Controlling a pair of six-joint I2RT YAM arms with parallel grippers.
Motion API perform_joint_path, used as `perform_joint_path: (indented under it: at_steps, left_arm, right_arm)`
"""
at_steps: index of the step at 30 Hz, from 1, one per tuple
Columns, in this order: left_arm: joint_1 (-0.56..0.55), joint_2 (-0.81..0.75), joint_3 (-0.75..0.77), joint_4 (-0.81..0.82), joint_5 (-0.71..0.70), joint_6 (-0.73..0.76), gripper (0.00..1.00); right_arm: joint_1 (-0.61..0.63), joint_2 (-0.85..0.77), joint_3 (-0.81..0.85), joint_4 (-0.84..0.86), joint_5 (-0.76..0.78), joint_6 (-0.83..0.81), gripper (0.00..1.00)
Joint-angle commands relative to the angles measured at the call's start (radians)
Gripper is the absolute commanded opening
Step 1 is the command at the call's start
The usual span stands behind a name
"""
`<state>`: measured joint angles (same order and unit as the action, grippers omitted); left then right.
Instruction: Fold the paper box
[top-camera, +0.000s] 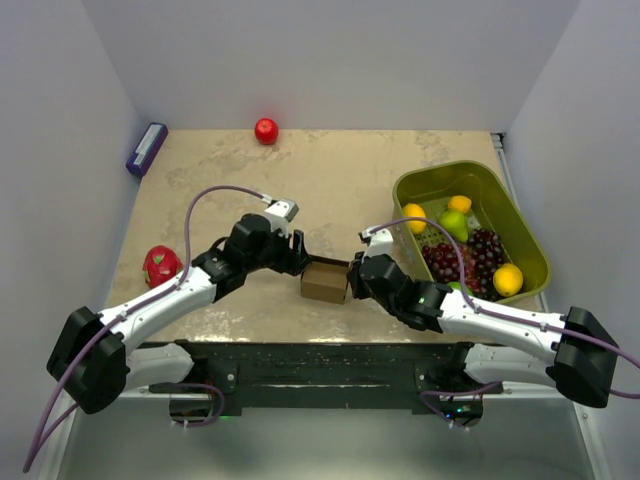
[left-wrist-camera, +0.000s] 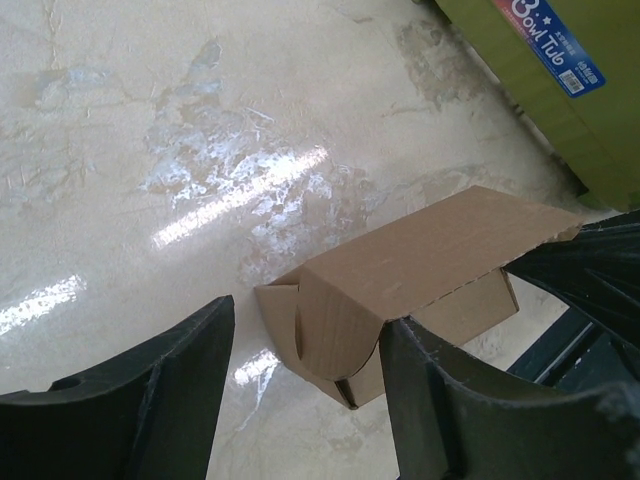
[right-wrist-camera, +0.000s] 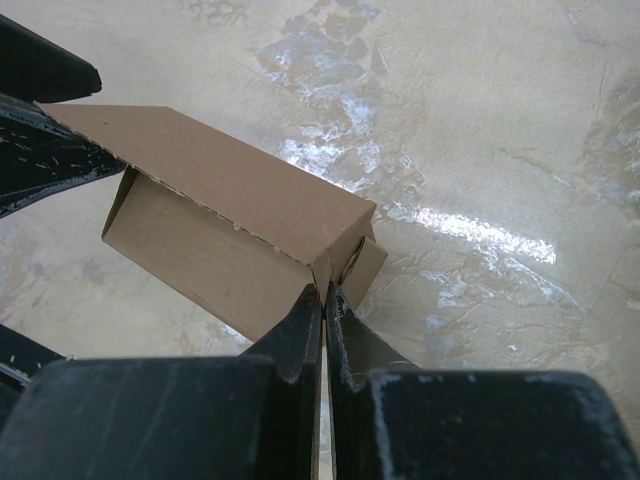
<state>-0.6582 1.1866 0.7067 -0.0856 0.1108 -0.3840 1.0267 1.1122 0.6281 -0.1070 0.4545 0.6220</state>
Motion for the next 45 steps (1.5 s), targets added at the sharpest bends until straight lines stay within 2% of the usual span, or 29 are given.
perform_joint_path:
  at_steps: [1,13,26,32,36,43,45]
  left_arm:
    - [-0.006,0.005,-0.012,0.001,0.013,-0.039,0.64]
    - [-0.058,0.024,-0.003,-0.034,-0.013,-0.079,0.47]
    - [-0.113,0.137,0.071,-0.071,-0.094,-0.069,0.14]
    - [-0.123,0.206,0.165,-0.121,-0.155,-0.044,0.07]
    - [-0.136,0.214,0.160,-0.129,-0.191,-0.039,0.09]
    - [-0.139,0.160,0.148,-0.128,-0.212,-0.036,0.42]
    - [-0.139,0.143,0.163,-0.141,-0.221,-0.033,0.46]
  right_arm:
    - [0.006,0.001,-0.013,0.020,0.032,0.019,0.00]
    - [0.006,0.011,-0.018,0.024,0.032,0.022,0.00]
    - [0.019,0.003,-0.028,0.046,0.038,0.030,0.00]
    - [0.035,0.024,-0.027,0.052,0.042,0.041,0.00]
    - [0.038,0.018,-0.031,0.047,0.050,0.042,0.00]
    - [0.039,-0.002,-0.033,0.012,0.087,0.048,0.00]
    - [0.039,-0.011,-0.034,0.006,0.092,0.050,0.00]
